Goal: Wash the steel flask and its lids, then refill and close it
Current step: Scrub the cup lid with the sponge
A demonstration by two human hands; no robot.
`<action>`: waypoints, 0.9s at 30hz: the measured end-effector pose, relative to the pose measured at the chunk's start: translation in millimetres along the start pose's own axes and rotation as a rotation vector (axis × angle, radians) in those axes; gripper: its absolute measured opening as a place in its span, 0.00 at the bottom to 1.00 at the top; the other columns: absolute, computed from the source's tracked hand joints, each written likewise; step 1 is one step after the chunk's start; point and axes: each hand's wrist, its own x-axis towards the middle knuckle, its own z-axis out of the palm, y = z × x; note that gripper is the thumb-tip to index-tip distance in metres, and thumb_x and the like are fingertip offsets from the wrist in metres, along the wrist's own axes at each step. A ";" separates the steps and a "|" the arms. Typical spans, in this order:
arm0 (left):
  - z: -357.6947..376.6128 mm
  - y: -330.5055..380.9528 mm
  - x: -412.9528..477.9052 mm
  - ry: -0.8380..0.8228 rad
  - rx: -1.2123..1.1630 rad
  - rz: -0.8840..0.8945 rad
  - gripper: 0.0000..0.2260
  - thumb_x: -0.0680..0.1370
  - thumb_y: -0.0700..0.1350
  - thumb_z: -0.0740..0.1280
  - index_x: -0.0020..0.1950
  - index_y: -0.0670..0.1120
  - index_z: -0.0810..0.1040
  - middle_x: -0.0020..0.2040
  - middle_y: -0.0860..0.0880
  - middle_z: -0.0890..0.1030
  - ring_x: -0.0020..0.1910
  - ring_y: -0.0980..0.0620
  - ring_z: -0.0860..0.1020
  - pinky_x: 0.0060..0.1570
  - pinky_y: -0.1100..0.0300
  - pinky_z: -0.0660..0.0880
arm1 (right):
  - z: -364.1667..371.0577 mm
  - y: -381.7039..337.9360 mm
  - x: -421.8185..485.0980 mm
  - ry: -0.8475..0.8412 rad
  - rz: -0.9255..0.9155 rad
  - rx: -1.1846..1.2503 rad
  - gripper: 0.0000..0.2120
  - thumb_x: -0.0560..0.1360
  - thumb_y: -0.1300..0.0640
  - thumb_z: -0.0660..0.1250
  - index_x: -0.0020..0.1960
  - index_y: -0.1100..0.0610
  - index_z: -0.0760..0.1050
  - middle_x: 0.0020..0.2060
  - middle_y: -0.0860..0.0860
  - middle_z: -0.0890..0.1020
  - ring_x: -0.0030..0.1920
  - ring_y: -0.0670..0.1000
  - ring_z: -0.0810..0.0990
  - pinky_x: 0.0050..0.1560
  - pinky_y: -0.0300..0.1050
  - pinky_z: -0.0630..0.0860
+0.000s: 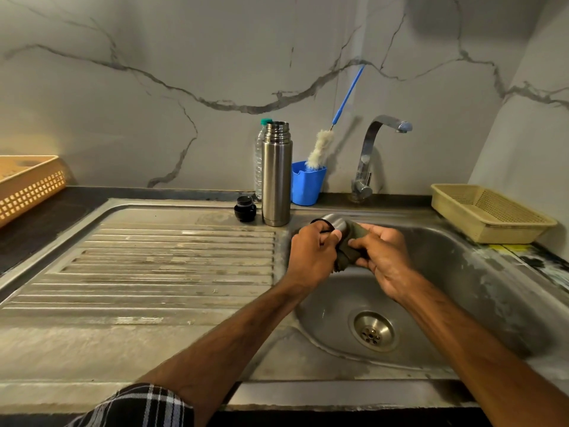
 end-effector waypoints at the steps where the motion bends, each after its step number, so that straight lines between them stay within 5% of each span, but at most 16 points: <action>1: -1.5 -0.3 0.7 0.015 -0.045 -0.044 0.08 0.83 0.45 0.66 0.52 0.43 0.82 0.37 0.50 0.83 0.35 0.57 0.80 0.33 0.69 0.74 | 2.5 0.7 -1.7 0.002 -0.050 -0.055 0.19 0.74 0.71 0.66 0.62 0.58 0.79 0.49 0.54 0.85 0.50 0.52 0.84 0.44 0.44 0.83; 4: -6.3 -2.8 3.6 0.054 -0.143 -0.188 0.10 0.83 0.44 0.66 0.45 0.42 0.82 0.32 0.49 0.80 0.32 0.55 0.76 0.36 0.60 0.76 | 12.1 4.6 -11.1 -0.006 -0.286 -0.269 0.21 0.73 0.72 0.69 0.63 0.57 0.79 0.52 0.51 0.85 0.51 0.48 0.84 0.45 0.34 0.81; 7: -13.2 -4.6 8.3 0.032 -0.290 -0.315 0.10 0.82 0.42 0.65 0.47 0.39 0.84 0.39 0.41 0.84 0.38 0.50 0.79 0.42 0.51 0.79 | 21.3 8.2 -20.9 -0.038 -0.559 -0.550 0.23 0.72 0.70 0.71 0.64 0.55 0.80 0.55 0.43 0.82 0.55 0.41 0.80 0.53 0.25 0.74; 9: -17.3 -3.8 10.9 0.008 -0.380 -0.365 0.10 0.82 0.41 0.66 0.48 0.39 0.85 0.45 0.37 0.85 0.43 0.48 0.81 0.52 0.46 0.81 | 21.1 8.2 -18.2 -0.020 -0.655 -0.626 0.23 0.72 0.70 0.71 0.65 0.56 0.79 0.58 0.46 0.82 0.58 0.43 0.80 0.61 0.32 0.75; 12: -17.5 1.7 8.5 -0.066 -0.455 -0.392 0.11 0.83 0.41 0.65 0.52 0.35 0.83 0.45 0.37 0.84 0.45 0.47 0.81 0.53 0.52 0.82 | 13.3 8.0 -8.5 0.051 -0.632 -0.694 0.24 0.73 0.71 0.69 0.67 0.58 0.77 0.61 0.54 0.82 0.60 0.52 0.81 0.63 0.48 0.78; 17: -25.9 8.1 7.6 -0.050 -0.629 -0.517 0.10 0.84 0.39 0.63 0.50 0.36 0.82 0.43 0.43 0.84 0.37 0.54 0.83 0.42 0.61 0.83 | 11.5 13.3 -17.4 -0.079 -0.745 -0.815 0.29 0.69 0.75 0.65 0.68 0.57 0.77 0.66 0.53 0.78 0.68 0.48 0.76 0.70 0.30 0.63; 21: -32.0 8.7 9.4 -0.049 -0.673 -0.586 0.07 0.83 0.39 0.65 0.50 0.39 0.81 0.42 0.44 0.85 0.36 0.54 0.84 0.46 0.58 0.83 | 12.7 8.8 -8.4 -0.045 -0.723 -0.801 0.27 0.71 0.74 0.66 0.67 0.58 0.76 0.65 0.54 0.79 0.67 0.50 0.77 0.70 0.35 0.65; 23: -31.6 10.0 8.9 -0.041 -0.637 -0.566 0.07 0.83 0.39 0.65 0.48 0.40 0.81 0.41 0.44 0.84 0.37 0.53 0.83 0.47 0.58 0.83 | 13.1 6.9 -8.8 -0.022 -0.700 -0.803 0.26 0.72 0.74 0.65 0.68 0.59 0.76 0.65 0.55 0.79 0.67 0.51 0.77 0.68 0.29 0.62; 27: -37.3 8.3 11.1 -0.070 -0.601 -0.515 0.09 0.84 0.40 0.63 0.48 0.40 0.82 0.44 0.44 0.85 0.44 0.50 0.84 0.48 0.58 0.82 | 10.9 8.3 -11.2 -0.153 -0.805 -0.819 0.29 0.69 0.76 0.63 0.67 0.59 0.77 0.67 0.54 0.78 0.68 0.49 0.74 0.71 0.30 0.62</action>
